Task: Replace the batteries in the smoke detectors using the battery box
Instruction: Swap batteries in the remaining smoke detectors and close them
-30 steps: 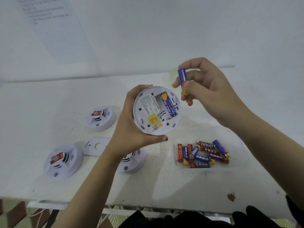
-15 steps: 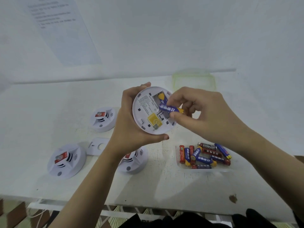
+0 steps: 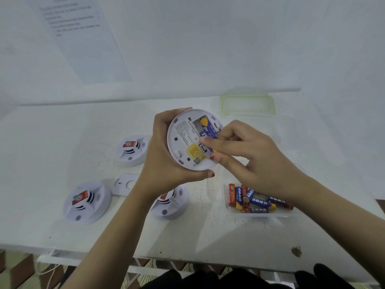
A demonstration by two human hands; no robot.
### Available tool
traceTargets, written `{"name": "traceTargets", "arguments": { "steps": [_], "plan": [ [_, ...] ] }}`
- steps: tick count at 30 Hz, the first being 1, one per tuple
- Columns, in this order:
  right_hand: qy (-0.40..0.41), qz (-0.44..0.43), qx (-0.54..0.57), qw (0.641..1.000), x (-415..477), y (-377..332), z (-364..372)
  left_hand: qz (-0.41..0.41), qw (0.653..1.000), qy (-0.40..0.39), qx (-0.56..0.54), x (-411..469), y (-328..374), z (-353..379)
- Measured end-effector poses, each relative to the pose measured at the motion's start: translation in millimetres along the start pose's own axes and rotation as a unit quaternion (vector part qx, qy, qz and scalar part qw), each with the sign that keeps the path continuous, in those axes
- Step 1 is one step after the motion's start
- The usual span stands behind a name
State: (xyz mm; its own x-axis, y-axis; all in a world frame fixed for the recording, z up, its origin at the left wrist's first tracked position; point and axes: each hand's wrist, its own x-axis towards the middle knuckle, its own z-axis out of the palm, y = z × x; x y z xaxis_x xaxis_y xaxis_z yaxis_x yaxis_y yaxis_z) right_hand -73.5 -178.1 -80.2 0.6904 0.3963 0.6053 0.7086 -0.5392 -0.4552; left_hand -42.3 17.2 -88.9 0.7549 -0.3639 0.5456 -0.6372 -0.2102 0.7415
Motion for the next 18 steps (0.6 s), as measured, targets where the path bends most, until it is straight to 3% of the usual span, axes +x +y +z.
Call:
{"name": "traceTargets", "arguments": {
  "steps": [3, 5, 7, 11, 15, 18],
  "plan": [
    [0.034, 0.003, -0.030, 0.999, 1.1, 3.5, -0.9, -0.008, 1.000, 0.003, -0.011, -1.7, 3.6, 0.1],
    [0.039, 0.058, 0.000, 0.998, 2.0, 4.7, -1.3, -0.013, 1.000, -0.001, -0.020, -2.5, 7.1, 0.9],
    [0.004, 0.126, 0.119, 0.985, 4.6, 5.4, -2.2, -0.013, 1.000, -0.004, -0.027, -2.8, 11.4, 2.1],
    [-0.076, 0.177, 0.396, 0.898, 9.4, 0.8, -5.4, -0.005, 1.000, -0.007, -0.028, -2.9, 17.2, 2.8],
    [-0.076, 0.194, 0.461, 0.863, 9.0, -9.7, -1.9, -0.009, 1.000, -0.006, -0.028, -7.5, 16.5, 1.3],
    [-0.075, 0.204, 0.466, 0.858, 9.8, -14.1, 4.9, -0.016, 0.999, -0.002, -0.028, -12.3, 14.1, -2.9]
  ]
}}
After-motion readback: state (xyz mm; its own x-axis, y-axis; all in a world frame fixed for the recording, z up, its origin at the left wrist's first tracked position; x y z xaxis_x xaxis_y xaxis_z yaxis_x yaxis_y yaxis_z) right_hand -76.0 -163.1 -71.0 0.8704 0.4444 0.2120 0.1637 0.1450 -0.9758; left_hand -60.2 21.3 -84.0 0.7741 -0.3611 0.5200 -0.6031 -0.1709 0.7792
